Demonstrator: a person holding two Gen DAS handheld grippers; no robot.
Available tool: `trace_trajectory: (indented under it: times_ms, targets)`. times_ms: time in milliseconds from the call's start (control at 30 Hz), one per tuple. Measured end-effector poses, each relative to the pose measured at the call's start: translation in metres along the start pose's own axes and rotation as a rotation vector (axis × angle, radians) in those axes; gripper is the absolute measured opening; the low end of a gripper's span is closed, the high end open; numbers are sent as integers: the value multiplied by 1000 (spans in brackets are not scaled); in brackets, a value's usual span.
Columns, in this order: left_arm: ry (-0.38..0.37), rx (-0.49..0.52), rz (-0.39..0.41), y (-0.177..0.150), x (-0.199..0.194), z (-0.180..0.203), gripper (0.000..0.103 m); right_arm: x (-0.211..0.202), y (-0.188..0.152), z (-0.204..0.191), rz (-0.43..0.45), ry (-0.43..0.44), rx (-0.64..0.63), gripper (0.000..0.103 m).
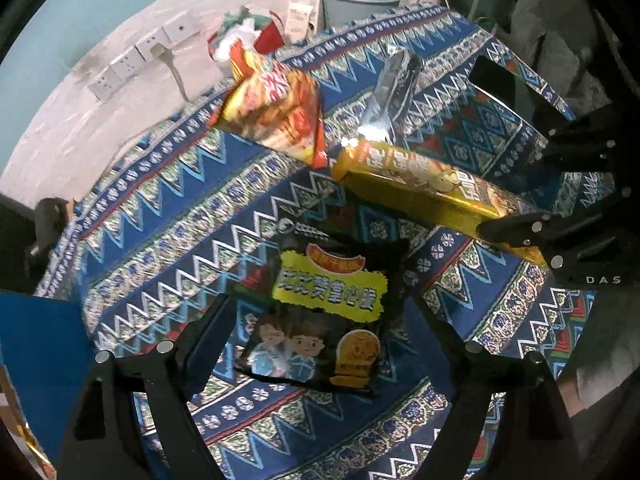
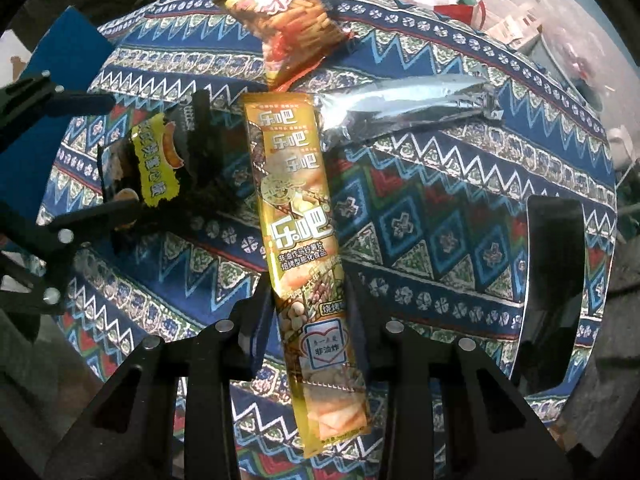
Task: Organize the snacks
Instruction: 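Grasp another yellow snack bar with the right gripper while the left holds the black bag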
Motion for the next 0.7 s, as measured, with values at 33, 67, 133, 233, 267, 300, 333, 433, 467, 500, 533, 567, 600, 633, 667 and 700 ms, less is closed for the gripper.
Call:
trace_trajectory:
  times_ms: [33, 67, 133, 233, 267, 300, 333, 433, 467, 500, 533, 567, 600, 633, 667, 700]
  targets:
    - [-3, -2, -3, -1, 2, 0, 87, 2, 0, 3, -3, 2, 5, 37]
    - [-5, -3, -7, -2, 4, 1, 87, 2, 1, 4, -2, 4, 7, 37]
    - [-10, -3, -15, -3, 8, 2, 87, 3, 2, 5, -2, 11, 12, 41]
    - [-8, -12, -24, -4, 12, 3, 87, 9, 12, 7, -2, 21, 9, 44]
    - [-3, -13, -29, -5, 14, 4, 87, 10, 14, 6, -3, 18, 4, 44]
    - [1, -12, -33, -5, 16, 4, 87, 11, 15, 6, -4, 14, 0, 44]
    - [7, -10, -37, -5, 18, 4, 87, 12, 16, 6, -2, 12, -3, 44]
    - [21, -1, -49, -6, 25, 7, 87, 16, 20, 5, 5, 12, -5, 44]
    - [17, -3, -52, -7, 27, 7, 87, 17, 21, 5, 7, 8, -6, 44]
    - [16, -10, -55, -7, 29, 8, 87, 18, 22, 6, 8, 3, -6, 44]
    - [15, -13, -56, -8, 30, 8, 87, 21, 26, 3, 9, 0, -5, 44]
    - [14, -16, -57, -8, 31, 8, 87, 23, 26, 4, 9, 0, -6, 44]
    - [13, -20, -57, -9, 32, 7, 87, 27, 27, 4, 8, -4, -6, 44]
    - [10, -24, -57, -9, 32, 7, 87, 29, 26, 5, 6, -8, -7, 44]
    - [8, -28, -56, -10, 33, 6, 87, 31, 26, 5, 6, -10, -9, 44]
    - [5, -39, -53, -11, 35, 7, 87, 32, 25, 5, 6, -18, -9, 44]
Point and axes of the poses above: each gripper's, at about its wrist camera, not at the fingertips, and x roughly the way its jaws point, z to its right, y to its top, the point moved 6 cm from there along x, roughly the way its jaws point, and after that the axes turned 1 degree about -x, right-handed, at the moved point
